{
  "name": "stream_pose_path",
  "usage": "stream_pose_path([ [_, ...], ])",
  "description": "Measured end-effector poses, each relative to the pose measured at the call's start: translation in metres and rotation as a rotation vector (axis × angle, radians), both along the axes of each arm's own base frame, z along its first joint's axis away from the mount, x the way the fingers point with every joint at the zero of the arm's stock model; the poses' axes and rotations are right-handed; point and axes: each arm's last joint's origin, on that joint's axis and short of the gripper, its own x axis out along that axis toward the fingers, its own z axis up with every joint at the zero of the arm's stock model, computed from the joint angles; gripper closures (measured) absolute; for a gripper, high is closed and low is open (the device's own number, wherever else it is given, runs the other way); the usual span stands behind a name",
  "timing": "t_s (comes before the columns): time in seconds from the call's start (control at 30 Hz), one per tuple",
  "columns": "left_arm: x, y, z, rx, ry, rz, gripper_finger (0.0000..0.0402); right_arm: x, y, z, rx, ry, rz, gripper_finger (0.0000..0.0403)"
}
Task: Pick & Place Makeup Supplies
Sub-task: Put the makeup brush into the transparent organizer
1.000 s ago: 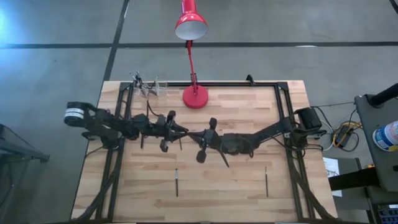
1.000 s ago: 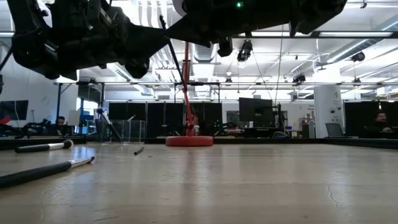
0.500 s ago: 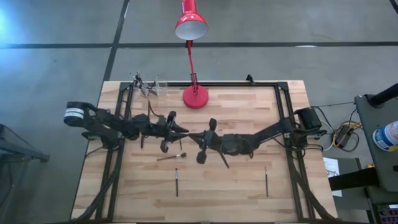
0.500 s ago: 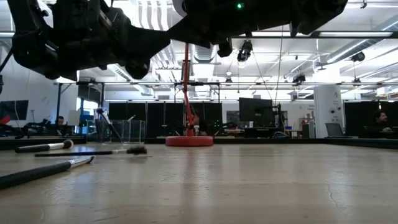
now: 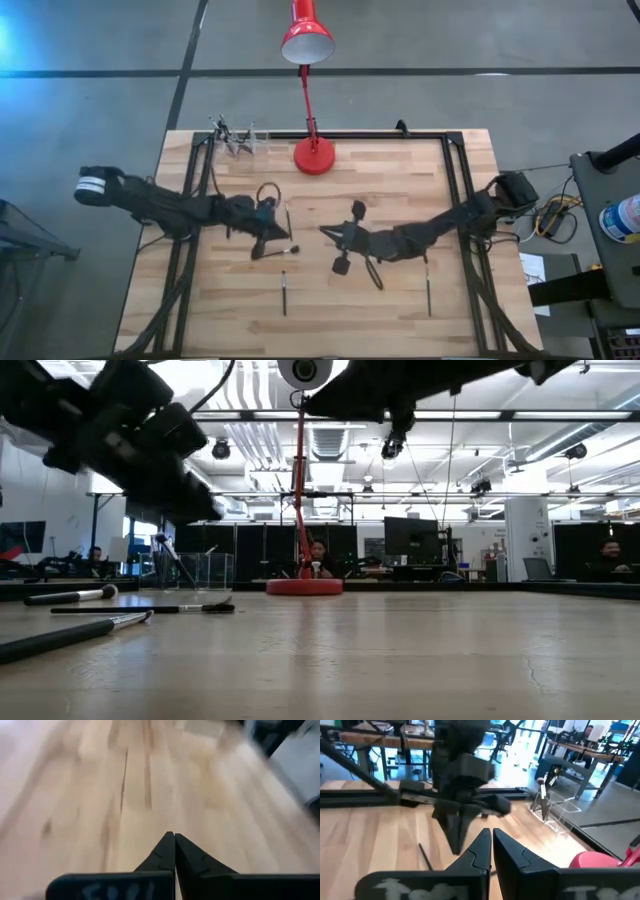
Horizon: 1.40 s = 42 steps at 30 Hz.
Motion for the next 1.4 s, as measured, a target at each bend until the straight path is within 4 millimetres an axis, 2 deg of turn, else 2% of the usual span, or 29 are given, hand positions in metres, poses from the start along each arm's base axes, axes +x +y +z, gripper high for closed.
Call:
stream_pose_path([
  [0.1, -0.005, -0.018, -0.005, 0.03, 0.149, 0.075, 0.0399, -0.006, 0.004, -0.009, 0.009, 0.027, 0.007, 0.039],
  [0.23, -0.006, -0.044, -0.006, 0.046, 0.231, 0.099, 0.0399, -0.011, 0.005, -0.016, 0.026, 0.039, 0.009, 0.039],
  [0.33, -0.011, -0.057, -0.012, -0.002, 0.332, 0.103, 0.0394, -0.012, 0.004, -0.022, 0.037, 0.051, 0.001, 0.039],
  [0.43, -0.018, -0.064, -0.017, -0.02, 0.431, 0.155, 0.0372, -0.012, 0.005, -0.022, 0.039, 0.05, 0.002, 0.039],
  [0.63, -0.033, -0.066, -0.023, 0.015, 0.58, 0.263, 0.0321, -0.013, 0.006, -0.023, 0.039, 0.05, 0.006, 0.039],
  [0.77, -0.038, -0.067, -0.024, 0.01, 0.614, 0.279, 0.0303, -0.013, 0.006, -0.023, 0.039, 0.05, 0.007, 0.039],
  [1.03, -0.045, -0.073, -0.025, -0.009, 0.653, 0.256, 0.0298, -0.013, 0.006, -0.023, 0.039, 0.051, 0.008, 0.039],
  [1.4, -0.053, -0.069, -0.035, 0.002, 0.671, 0.293, 0.0307, -0.014, 0.008, -0.023, 0.035, 0.053, 0.017, 0.039],
])
